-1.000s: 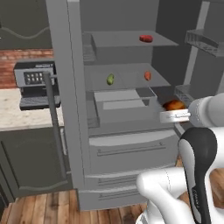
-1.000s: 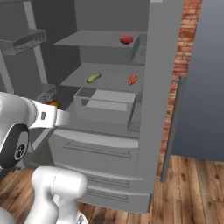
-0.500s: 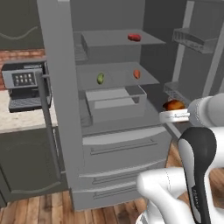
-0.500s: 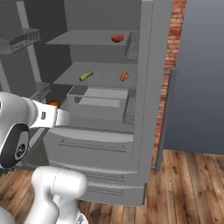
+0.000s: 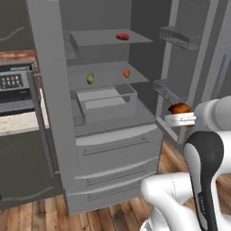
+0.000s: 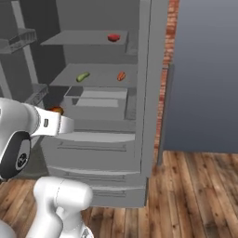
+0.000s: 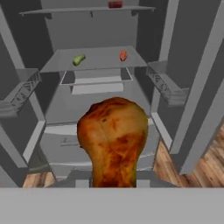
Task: Gather the cucumber and sweet potato from the fridge and place them on a tray on the dining counter. Then gather the steak and chicken drumstick from the fridge and place them on the other tray.
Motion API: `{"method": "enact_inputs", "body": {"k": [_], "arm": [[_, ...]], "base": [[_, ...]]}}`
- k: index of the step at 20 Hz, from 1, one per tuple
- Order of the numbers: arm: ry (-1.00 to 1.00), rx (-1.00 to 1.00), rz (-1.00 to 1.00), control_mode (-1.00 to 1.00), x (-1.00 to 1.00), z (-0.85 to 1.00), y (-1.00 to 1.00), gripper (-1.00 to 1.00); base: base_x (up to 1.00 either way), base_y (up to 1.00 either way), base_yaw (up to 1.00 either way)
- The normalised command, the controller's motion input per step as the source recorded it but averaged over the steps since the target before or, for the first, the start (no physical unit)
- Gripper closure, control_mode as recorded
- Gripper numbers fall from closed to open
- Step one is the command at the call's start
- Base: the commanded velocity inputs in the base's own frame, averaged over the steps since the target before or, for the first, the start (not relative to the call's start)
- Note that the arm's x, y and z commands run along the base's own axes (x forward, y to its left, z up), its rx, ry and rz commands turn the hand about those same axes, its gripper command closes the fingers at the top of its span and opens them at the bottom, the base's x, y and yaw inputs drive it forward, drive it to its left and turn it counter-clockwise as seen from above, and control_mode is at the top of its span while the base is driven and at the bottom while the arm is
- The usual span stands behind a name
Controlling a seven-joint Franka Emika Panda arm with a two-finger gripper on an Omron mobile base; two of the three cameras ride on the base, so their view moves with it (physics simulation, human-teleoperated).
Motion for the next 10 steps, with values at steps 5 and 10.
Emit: {"method": "enact_inputs", "body": {"k": [5,10], "arm": [[0.00,0.00,0.00,1.00,0.00,0.00,0.00,1.00],[0.00,0.00,0.00,1.00,0.00,0.00,0.00,1.00]], "base": [[-0.40,0.07,-0.27],[-0.51,0.06,-0.33]]}}
